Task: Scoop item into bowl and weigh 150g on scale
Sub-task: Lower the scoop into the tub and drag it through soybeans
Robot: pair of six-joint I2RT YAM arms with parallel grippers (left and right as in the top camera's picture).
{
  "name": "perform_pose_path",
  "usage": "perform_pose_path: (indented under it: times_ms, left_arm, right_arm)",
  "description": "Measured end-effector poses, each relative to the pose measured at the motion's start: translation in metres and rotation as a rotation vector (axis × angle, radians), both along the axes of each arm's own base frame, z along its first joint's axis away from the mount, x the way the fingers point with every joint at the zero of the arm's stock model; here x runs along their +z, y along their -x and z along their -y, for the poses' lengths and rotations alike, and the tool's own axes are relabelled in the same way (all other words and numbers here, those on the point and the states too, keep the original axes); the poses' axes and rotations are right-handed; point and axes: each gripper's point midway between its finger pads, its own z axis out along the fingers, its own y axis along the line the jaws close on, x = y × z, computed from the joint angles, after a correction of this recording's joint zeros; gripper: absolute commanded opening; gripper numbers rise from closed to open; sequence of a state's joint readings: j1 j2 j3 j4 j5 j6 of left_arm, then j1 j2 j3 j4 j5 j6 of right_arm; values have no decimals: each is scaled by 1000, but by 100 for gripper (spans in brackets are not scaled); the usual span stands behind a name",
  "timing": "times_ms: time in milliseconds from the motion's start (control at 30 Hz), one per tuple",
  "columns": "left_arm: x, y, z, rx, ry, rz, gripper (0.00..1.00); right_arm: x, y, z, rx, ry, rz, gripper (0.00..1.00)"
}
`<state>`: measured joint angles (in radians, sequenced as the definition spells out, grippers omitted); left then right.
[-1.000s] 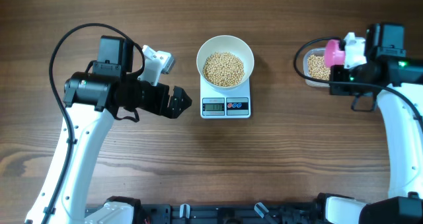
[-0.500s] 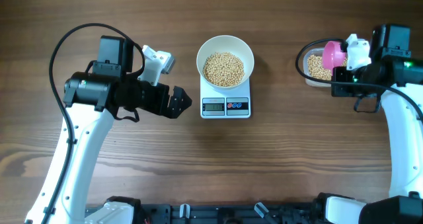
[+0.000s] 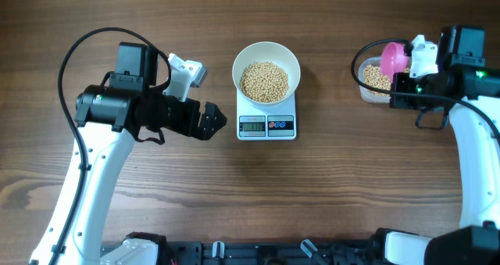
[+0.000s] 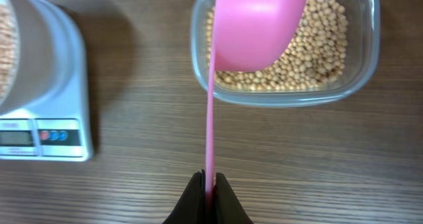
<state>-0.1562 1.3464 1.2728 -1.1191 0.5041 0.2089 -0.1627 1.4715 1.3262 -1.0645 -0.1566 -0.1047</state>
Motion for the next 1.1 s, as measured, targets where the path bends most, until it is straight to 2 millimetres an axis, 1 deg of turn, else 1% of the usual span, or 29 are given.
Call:
perform_pose_path:
  times_ms: [133, 233, 333, 433, 467, 567, 767, 833, 1000, 1100]
  left_arm:
    - [0, 0, 0, 0, 0, 0, 100]
    - [0, 0, 0, 0, 0, 0, 100]
    - [0, 0, 0, 0, 0, 0, 100]
    - [0, 0, 0, 0, 0, 0, 100]
    - [0, 0, 0, 0, 0, 0, 100]
    - [0, 0, 0, 0, 0, 0, 100]
    - [0, 0, 0, 0, 0, 0, 100]
    - [0, 0, 0, 0, 0, 0, 100]
    - [0, 0, 0, 0, 0, 0, 100]
    - [0, 0, 0, 0, 0, 0, 100]
  right_arm:
    - [-16, -3, 7, 11, 35, -48, 4]
    - [-25, 0, 10, 12, 47, -89, 4]
    - [-27, 6, 18, -4, 67, -111, 4]
    - [-27, 8, 35, -30, 99, -117, 4]
    - [-27, 8, 43, -45, 112, -112, 4]
    - [-25, 6, 53, -60, 131, -96, 4]
    - [-26, -2, 56, -59, 144, -74, 4]
    - [-29, -2, 56, -58, 141, -85, 4]
    - [-47, -3, 57, -54, 129, -136, 4]
    - [-50, -3, 57, -53, 127, -147, 4]
